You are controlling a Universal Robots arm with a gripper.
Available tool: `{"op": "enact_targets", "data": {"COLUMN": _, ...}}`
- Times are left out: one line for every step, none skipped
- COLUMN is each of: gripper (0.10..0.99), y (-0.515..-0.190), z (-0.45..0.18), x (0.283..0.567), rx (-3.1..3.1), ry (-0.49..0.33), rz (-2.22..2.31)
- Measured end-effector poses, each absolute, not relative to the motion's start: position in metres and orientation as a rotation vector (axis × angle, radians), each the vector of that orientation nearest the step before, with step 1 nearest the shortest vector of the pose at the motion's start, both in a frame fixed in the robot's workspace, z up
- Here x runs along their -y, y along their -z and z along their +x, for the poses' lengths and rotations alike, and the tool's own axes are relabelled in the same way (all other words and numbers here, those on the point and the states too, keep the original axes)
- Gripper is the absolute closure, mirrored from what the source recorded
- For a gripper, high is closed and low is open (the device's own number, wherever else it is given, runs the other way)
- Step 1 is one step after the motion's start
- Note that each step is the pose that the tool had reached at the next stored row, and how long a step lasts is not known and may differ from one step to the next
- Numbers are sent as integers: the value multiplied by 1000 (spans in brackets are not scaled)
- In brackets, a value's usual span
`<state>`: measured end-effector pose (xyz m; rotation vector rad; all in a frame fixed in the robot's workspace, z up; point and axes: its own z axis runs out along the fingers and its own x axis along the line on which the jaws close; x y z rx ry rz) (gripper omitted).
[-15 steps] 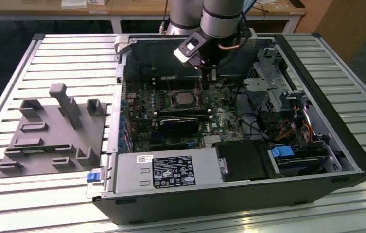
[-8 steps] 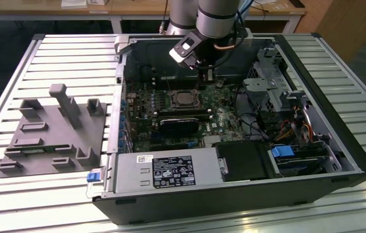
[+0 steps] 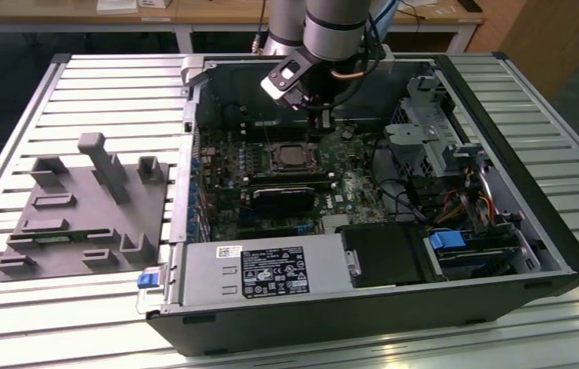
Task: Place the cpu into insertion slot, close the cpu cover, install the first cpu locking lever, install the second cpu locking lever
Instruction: 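Close the cpu cover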
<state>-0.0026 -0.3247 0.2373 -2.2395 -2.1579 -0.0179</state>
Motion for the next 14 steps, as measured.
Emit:
{"op": "enact_targets", "data": {"gripper": 980, "y": -237, "z": -4, "x": 325, "rx": 2158, "ry": 18, "rz": -2240}}
{"op": "enact_targets", "data": {"gripper": 980, "y": -237, "z": -6, "x": 325, "rx": 2158, "ry": 18, "rz": -2240}}
{"op": "enact_targets", "data": {"gripper": 980, "y": -237, "z": -7, "x": 325, "rx": 2158, "ry": 18, "rz": -2240}}
{"op": "enact_targets", "data": {"gripper": 980, "y": -237, "z": -9, "x": 325, "rx": 2158, "ry": 18, "rz": -2240}}
{"op": "enact_targets", "data": {"gripper": 980, "y": -237, "z": -11, "x": 325, "rx": 2158, "ry": 18, "rz": -2240}}
{"op": "enact_targets", "data": {"gripper": 980, "y": -237, "z": -13, "x": 325, "rx": 2158, "ry": 18, "rz": -2240}}
{"op": "enact_targets", "data": {"gripper": 980, "y": -237, "z": -15, "x": 325, "rx": 2158, "ry": 18, "rz": -2240}}
{"op": "enact_targets", "data": {"gripper": 980, "y": -237, "z": -16, "x": 325, "rx": 2158, "ry": 19, "rz": -2240}}
{"op": "enact_targets", "data": {"gripper": 980, "y": -236, "z": -17, "x": 325, "rx": 2158, "ry": 19, "rz": -2240}}
{"op": "enact_targets", "data": {"gripper": 980, "y": -236, "z": -18, "x": 325, "rx": 2158, "ry": 19, "rz": -2240}}
{"op": "enact_targets", "data": {"gripper": 980, "y": -236, "z": -19, "x": 325, "rx": 2158, "ry": 19, "rz": -2240}}
{"op": "enact_targets", "data": {"gripper": 980, "y": -235, "z": -20, "x": 325, "rx": 2158, "ry": 19, "rz": -2240}}
{"op": "enact_targets", "data": {"gripper": 980, "y": -235, "z": -21, "x": 325, "rx": 2159, "ry": 20, "rz": -2240}}
{"op": "enact_targets", "data": {"gripper": 980, "y": -235, "z": -23, "x": 325, "rx": 2159, "ry": 21, "rz": -2241}}
